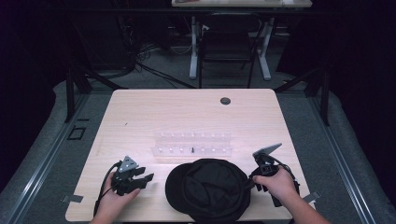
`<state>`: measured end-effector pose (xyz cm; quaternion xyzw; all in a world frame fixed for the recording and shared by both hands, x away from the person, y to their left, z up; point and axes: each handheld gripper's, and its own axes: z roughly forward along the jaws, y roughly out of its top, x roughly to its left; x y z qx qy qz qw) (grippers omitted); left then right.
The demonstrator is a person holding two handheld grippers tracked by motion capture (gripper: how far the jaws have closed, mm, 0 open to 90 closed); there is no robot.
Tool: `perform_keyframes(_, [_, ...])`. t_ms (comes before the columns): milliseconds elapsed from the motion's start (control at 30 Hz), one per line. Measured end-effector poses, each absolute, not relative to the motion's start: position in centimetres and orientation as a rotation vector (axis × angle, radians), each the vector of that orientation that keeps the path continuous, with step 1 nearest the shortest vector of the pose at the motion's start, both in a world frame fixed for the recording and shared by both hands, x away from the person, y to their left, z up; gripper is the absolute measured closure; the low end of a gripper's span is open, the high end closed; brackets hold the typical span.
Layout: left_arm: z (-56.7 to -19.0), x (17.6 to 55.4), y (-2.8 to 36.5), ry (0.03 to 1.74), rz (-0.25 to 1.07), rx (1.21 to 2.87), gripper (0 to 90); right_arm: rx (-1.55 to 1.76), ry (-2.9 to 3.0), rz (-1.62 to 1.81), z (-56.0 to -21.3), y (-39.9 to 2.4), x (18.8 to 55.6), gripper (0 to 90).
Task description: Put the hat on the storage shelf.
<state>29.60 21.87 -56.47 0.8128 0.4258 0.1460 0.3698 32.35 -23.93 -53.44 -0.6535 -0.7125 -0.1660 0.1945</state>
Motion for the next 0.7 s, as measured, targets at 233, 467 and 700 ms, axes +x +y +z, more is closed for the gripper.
perform_keyframes(233, [-56.4, 29.6, 21.9, 1.094, 0.373, 2.083, 53.0, -1.826, -1.943, -0.514, -52.6, -24.4, 32.1, 87.4])
perform_keyframes(467, [-56.4, 29.6, 21.9, 1.095, 0.374, 2.084, 52.8, -1.819, -1.89, -0.569, -51.4, -24.6, 32.1, 87.3])
perform_keyframes(700, [-56.5, 29.5, 21.8, 1.105, 0.402, 2.069, 52.8, -1.787, -1.798, -0.66, -49.4, -24.9, 32.1, 87.3])
